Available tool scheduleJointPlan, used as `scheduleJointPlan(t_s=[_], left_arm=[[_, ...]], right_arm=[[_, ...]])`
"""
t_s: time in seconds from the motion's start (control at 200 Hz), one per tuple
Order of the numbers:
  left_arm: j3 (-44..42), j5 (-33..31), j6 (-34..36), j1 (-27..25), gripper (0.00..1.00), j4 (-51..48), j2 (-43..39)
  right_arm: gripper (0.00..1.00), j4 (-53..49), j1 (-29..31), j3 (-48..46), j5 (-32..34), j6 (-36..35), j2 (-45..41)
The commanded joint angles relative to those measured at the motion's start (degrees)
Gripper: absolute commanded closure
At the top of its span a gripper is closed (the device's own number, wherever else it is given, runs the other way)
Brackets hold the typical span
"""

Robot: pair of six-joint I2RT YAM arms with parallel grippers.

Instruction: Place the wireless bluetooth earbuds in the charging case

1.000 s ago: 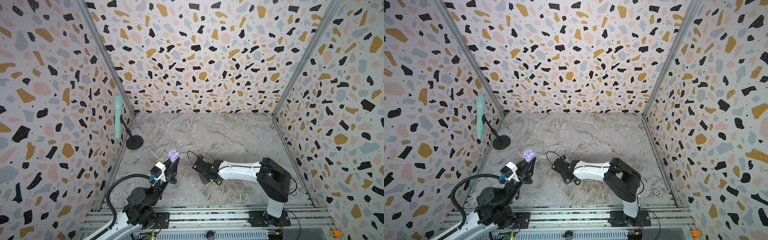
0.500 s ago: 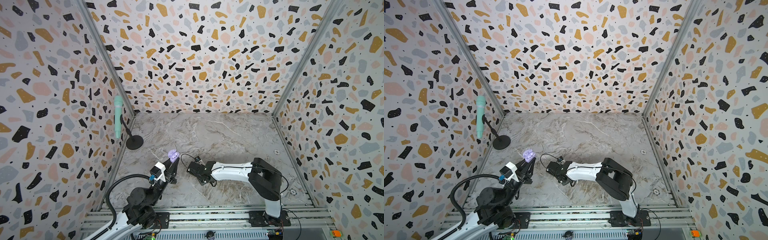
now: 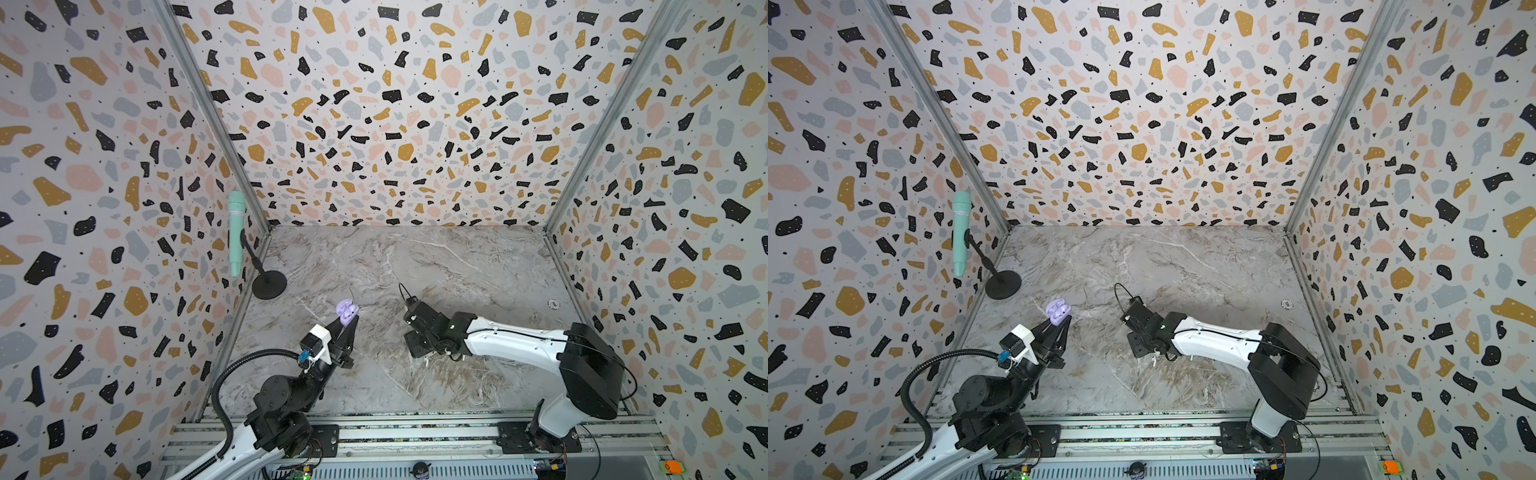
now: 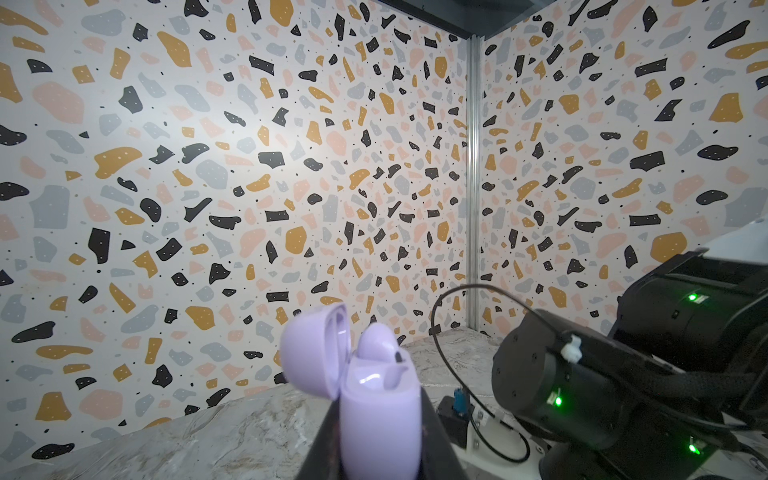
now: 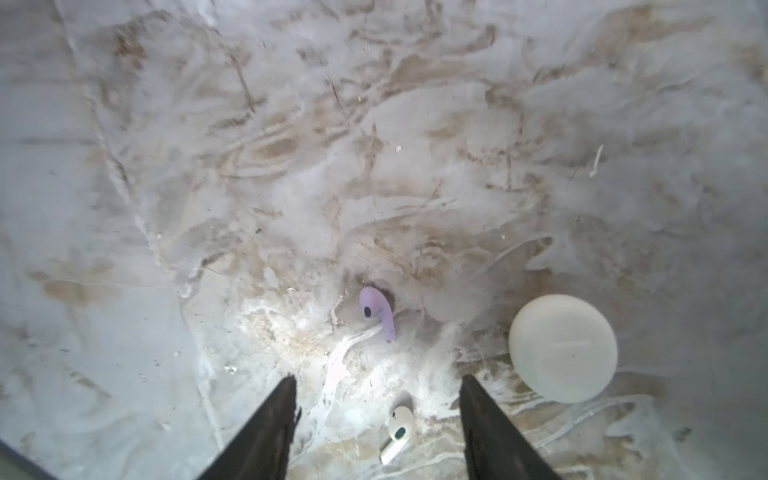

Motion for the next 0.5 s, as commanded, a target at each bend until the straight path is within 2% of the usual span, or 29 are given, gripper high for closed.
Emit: scheduleJointPlan(t_s=[0.0, 0.095, 0.22, 0.36, 0.495], left_arm=[[-0.3, -0.2, 0.6, -0.4, 1.0, 2.3, -0.4], [-0.2, -0.2, 0.7, -0.3, 1.0, 2.3, -0.2], [-0.1, -0.4, 0.9, -0.3, 1.0, 2.1, -0.2], [-0.1, -0.4, 1.0, -0.4, 1.0, 2.0, -0.1], [-0.1, -0.4, 1.0, -0.4, 1.0, 1.9, 0.1]], right_arm=[[0.27, 4.8, -1.5, -1.5, -7.5, -5.4, -1.5], [0.27, 6.9, -3.7, -2.8, -10.5, -7.9, -1.2], [0.39, 6.7, -4.1, -2.0, -10.7, -10.4, 0.9], [0.49, 5.7, -4.1, -0.5, -8.0, -10.6, 4.1], [0.56, 4.4, -3.7, 1.1, -5.2, -9.3, 6.2]])
